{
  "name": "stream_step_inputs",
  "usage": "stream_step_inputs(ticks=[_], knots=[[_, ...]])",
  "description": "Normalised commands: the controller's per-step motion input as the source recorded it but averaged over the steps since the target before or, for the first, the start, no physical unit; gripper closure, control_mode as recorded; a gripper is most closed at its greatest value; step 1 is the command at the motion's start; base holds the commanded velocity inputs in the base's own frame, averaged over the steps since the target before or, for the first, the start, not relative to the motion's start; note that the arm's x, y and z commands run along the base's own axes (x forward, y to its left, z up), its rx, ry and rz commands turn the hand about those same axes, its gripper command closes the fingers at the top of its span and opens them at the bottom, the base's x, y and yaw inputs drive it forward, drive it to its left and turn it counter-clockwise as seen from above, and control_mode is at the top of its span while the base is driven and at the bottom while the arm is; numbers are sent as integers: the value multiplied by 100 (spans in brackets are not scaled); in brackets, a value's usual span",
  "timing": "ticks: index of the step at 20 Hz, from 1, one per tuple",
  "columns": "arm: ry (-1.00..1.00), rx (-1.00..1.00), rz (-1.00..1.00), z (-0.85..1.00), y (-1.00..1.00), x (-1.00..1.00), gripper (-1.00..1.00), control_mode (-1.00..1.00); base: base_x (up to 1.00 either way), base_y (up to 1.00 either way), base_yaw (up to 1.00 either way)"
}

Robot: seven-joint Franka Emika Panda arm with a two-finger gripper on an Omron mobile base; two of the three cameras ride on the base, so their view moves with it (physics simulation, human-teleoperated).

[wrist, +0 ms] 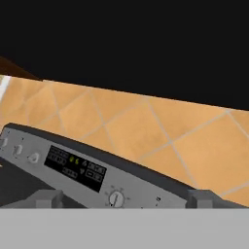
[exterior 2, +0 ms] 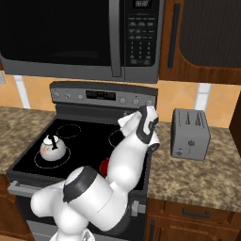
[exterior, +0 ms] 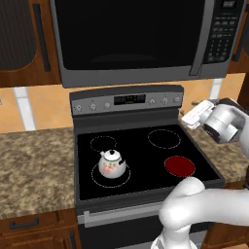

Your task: Turn off the front right burner of the stove.

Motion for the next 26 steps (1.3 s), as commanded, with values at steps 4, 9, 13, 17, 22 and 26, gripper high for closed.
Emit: stream_step_inputs(ticks=[4, 9, 13, 17, 22, 26], knots=[[0, -6, -6, 0, 3, 13, -100, -100, 0, 0, 0], [3, -7, -26, 0, -35, 61, -100, -100, 0, 0, 0], [0, -9, -13, -2, -8, 33, -100, -100, 0, 0, 0], [-1, 0, 2, -7, -11, 7, -100, -100, 0, 0, 0], [0, 0, 8, -10, -35, 28, -100, -100, 0, 0, 0], [0, 0, 11, -1, -14, 33, -100, -100, 0, 0, 0]])
